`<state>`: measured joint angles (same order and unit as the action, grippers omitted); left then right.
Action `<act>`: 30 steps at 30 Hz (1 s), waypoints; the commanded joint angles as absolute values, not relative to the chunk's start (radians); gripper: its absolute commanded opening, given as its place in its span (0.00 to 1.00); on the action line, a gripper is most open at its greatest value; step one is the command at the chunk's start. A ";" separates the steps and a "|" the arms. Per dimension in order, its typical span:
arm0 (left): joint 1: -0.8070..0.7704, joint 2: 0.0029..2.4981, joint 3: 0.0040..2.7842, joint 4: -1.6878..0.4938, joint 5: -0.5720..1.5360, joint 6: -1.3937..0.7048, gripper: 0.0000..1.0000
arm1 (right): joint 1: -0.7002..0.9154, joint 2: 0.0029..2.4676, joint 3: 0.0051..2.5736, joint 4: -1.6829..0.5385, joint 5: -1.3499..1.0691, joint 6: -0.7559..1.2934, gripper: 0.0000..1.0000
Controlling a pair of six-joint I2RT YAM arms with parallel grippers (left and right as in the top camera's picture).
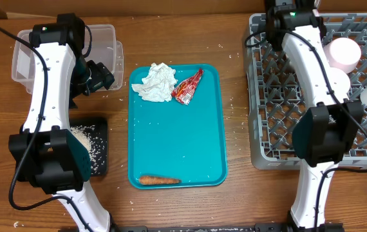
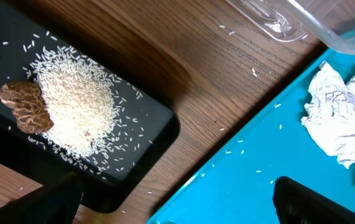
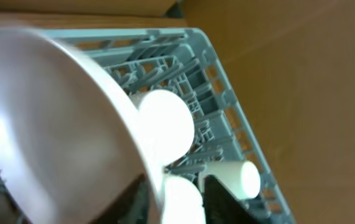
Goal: Sort waste into correct bins and load items into the dishwasher
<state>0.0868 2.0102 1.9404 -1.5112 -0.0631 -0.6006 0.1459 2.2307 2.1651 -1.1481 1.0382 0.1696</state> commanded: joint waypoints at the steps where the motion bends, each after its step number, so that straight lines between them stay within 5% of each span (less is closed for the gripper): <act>1: 0.087 1.971 1.961 -1.510 -0.059 -0.614 1.00 | 0.152 2.229 2.164 -1.147 1.061 0.180 0.40; 4: 0.087 1.971 1.961 -1.510 -0.059 -0.614 1.00 | 0.152 2.213 2.169 -1.178 1.044 0.236 0.61; 8: 0.087 1.971 1.961 -1.510 -0.059 -0.614 1.00 | 0.151 2.170 2.198 -1.262 0.941 0.335 0.75; 10: 0.087 1.971 1.961 -1.510 -0.059 -0.614 1.00 | 0.151 2.138 2.220 -1.297 0.850 0.355 1.00; 15: 0.087 1.971 1.961 -1.510 -0.059 -0.614 1.00 | 0.152 2.036 2.253 -1.347 0.516 0.357 1.00; 22: 0.087 1.971 1.961 -1.510 -0.059 -0.614 0.99 | 0.152 1.882 2.253 -1.402 -0.294 0.355 1.00; 30: 0.087 1.971 1.961 -1.510 -0.059 -0.614 1.00 | 0.162 1.884 2.214 -1.398 -0.421 0.345 1.00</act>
<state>0.0868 2.0102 1.9404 -1.5112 -0.0631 -0.6006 0.1528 1.8702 2.2360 -1.4010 -0.3138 0.3439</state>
